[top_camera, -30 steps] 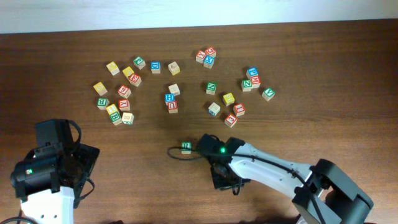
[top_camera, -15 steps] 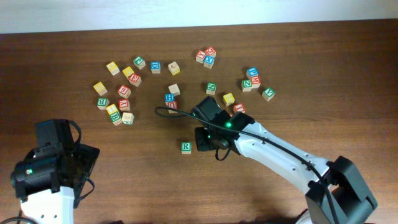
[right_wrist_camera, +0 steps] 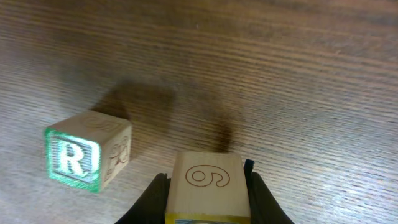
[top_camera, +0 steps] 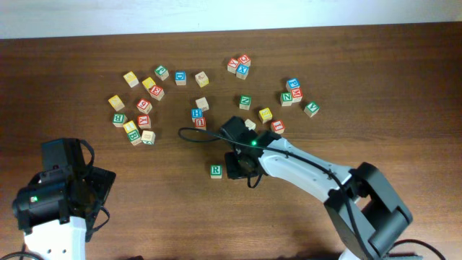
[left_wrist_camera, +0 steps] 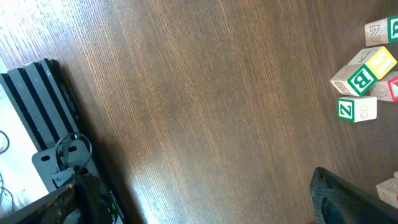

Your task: Spell out RSS

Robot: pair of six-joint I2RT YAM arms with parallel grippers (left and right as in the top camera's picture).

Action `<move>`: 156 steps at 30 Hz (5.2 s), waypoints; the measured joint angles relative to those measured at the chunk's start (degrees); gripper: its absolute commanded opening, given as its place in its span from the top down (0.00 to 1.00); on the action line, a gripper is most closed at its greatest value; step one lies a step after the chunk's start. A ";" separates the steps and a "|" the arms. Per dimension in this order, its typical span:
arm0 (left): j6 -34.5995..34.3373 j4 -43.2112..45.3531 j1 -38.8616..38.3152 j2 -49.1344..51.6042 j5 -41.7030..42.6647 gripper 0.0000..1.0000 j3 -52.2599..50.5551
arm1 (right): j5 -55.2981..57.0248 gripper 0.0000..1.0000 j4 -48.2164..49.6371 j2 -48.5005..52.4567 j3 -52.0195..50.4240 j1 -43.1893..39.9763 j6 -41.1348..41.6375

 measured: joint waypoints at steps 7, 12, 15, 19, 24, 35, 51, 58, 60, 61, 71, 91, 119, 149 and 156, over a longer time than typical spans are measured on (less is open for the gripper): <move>0.00 0.00 0.00 0.00 0.00 0.01 0.00 | -0.74 0.71 0.22 0.20 0.00 0.00 0.28; 0.00 0.00 0.00 0.00 0.00 0.01 0.00 | -0.87 0.71 0.22 0.20 0.00 0.00 0.31; 0.00 0.00 0.00 0.00 0.00 0.01 0.00 | -0.92 0.71 0.22 0.20 0.00 0.00 0.31; 0.00 -0.02 0.00 0.00 0.00 0.01 0.00 | -2.01 0.71 0.52 0.20 0.00 0.00 0.33; 0.00 0.00 0.00 0.00 0.00 0.01 0.00 | -2.86 0.71 1.53 0.20 0.00 0.00 0.31; 0.00 0.00 0.00 0.00 0.00 0.01 0.00 | -3.32 0.57 1.53 0.20 0.00 -0.28 0.42; 0.00 -0.02 0.00 0.00 0.00 0.01 0.00 | -14.10 0.54 -3.41 0.20 6.54 -5.33 -3.48; 0.00 -0.07 0.00 0.00 0.00 0.01 0.00 | -14.78 0.30 -19.08 -1.33 16.90 -11.87 -7.15; 0.00 0.00 0.00 0.00 0.00 0.01 0.00 | -13.05 0.02 -24.55 -3.15 21.24 -15.58 -7.96; 0.00 0.00 0.00 0.00 0.00 0.01 0.00 | -12.20 0.02 -26.40 -4.09 22.95 -17.40 -8.13; 0.00 -0.02 0.00 0.00 0.00 0.01 0.00 | -5.44 0.02 -31.91 -7.04 26.88 -32.28 -10.43; -3.21 5.49 0.00 0.00 9.25 0.01 0.00 | 2.43 0.02 -32.26 -7.04 26.88 -40.39 -12.44; 20.52 5.25 -13.79 10.40 26.71 0.01 0.00 | 2.47 0.02 -32.26 -7.04 26.88 -40.39 -12.46; 20.72 16.83 1.84 59.60 -1.20 0.21 47.34 | 2.62 0.02 -32.24 -7.04 26.88 -40.39 -12.48; 32.13 26.25 -1.86 65.92 7.85 0.13 47.36 | 2.62 0.02 -32.26 -7.04 26.88 -40.39 -12.48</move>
